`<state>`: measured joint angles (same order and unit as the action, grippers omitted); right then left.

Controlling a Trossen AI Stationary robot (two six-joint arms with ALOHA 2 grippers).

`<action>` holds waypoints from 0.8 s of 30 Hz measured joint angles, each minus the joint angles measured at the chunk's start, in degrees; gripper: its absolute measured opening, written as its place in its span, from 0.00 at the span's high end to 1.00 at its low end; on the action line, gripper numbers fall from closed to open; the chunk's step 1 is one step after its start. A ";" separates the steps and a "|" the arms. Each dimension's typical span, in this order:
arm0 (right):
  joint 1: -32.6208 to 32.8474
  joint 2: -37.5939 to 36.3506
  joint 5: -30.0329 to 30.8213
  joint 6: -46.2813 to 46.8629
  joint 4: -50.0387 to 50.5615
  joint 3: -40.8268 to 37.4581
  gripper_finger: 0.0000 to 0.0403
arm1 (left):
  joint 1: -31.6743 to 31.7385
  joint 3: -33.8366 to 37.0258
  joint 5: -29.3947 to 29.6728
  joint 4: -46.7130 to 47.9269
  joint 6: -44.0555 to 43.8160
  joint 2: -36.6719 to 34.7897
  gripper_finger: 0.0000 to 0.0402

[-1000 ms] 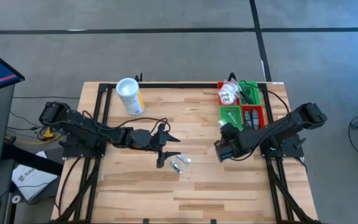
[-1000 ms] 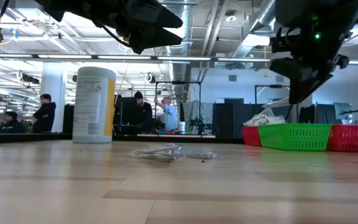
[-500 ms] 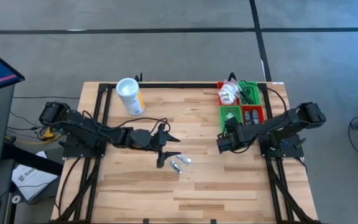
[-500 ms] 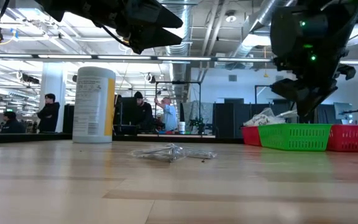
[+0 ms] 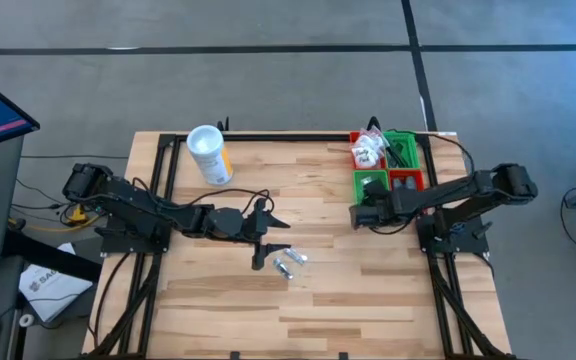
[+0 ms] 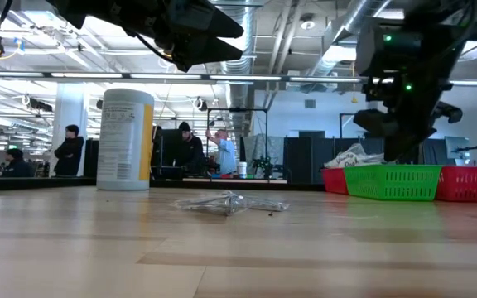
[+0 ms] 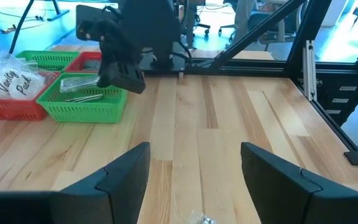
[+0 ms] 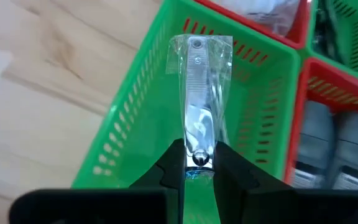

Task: Pick & Place Travel size toiletries
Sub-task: Put the silver nail cutter into the bottom green bin

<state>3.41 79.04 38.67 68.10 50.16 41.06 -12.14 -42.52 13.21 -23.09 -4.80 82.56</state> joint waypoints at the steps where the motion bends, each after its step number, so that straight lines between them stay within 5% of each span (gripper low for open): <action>1: -0.42 -1.37 -0.10 -0.44 -1.37 -1.10 0.90 | 0.00 0.00 0.00 0.04 0.00 0.00 0.40; 9: -2.73 -6.46 -2.25 -4.82 -7.23 -5.57 0.90 | 0.22 0.00 0.00 -0.08 0.00 0.00 0.40; 24: -3.62 -3.03 -2.87 -9.68 -10.31 -5.79 0.82 | 0.22 0.00 0.07 -0.26 0.00 0.00 0.40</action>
<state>-0.21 76.01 35.79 58.43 39.85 35.27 -11.92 -42.52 13.28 -23.35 -4.80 82.56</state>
